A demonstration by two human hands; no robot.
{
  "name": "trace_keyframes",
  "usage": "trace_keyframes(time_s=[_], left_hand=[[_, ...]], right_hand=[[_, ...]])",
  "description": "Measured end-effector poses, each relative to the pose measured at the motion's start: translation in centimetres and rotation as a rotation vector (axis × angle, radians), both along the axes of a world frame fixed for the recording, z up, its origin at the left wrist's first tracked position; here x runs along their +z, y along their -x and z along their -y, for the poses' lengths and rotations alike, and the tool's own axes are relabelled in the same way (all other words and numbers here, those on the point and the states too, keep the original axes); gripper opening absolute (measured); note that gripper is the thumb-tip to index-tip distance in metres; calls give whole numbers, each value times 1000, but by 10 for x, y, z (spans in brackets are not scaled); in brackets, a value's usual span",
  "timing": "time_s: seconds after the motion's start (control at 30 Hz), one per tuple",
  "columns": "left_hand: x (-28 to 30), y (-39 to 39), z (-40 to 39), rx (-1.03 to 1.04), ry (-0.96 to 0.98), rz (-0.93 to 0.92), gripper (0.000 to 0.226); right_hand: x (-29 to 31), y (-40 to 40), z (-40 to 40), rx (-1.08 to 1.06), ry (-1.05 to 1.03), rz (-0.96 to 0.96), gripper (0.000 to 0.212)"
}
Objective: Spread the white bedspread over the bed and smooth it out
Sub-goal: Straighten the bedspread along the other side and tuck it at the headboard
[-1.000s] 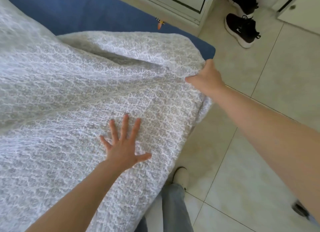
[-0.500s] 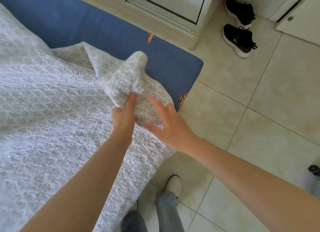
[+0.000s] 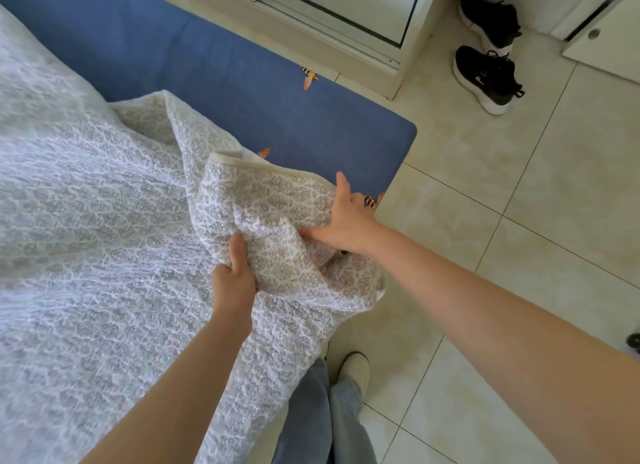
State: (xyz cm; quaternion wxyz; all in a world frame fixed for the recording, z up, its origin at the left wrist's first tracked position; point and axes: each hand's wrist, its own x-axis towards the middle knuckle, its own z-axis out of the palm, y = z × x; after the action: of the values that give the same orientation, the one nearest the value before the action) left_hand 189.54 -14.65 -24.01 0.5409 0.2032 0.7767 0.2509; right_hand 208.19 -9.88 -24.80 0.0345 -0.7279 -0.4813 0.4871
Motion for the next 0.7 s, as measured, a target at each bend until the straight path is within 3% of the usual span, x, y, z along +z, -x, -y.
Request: trace_keyframes(time_s=[0.07, 0.1, 0.17, 0.23, 0.27, 0.33, 0.37, 0.43, 0.53, 0.7], left_hand=[[-1, 0, -3, -10, -9, -10, 64], [-2, 1, -4, -21, -7, -23, 59], [1, 4, -7, -68, -13, -64, 57], [4, 7, -9, -195, -62, -92, 62], [6, 8, -10, -268, -110, -73, 61], [12, 6, -16, -409, -201, -31, 47], [13, 4, -20, -488, -247, -68, 37], [10, 3, -29, -678, -364, -257, 21], [-4, 4, -34, -959, -405, -467, 42], [-24, -3, -30, -1294, -262, -615, 71]], right_hand=[[4, -4, -9, -9, 77, -111, 112], [10, -6, -13, 68, 111, -119, 90], [30, -14, -24, 325, 208, -17, 51], [52, -36, -42, 443, 246, 162, 33], [61, -52, -51, 387, 181, 266, 24], [70, -94, -71, 28, -95, 522, 7], [73, -115, -74, -152, -232, 654, 6], [73, -148, -72, -288, -266, 798, 19], [60, -159, -63, -215, -139, 721, 17], [46, -130, -64, -200, -185, 268, 22]])
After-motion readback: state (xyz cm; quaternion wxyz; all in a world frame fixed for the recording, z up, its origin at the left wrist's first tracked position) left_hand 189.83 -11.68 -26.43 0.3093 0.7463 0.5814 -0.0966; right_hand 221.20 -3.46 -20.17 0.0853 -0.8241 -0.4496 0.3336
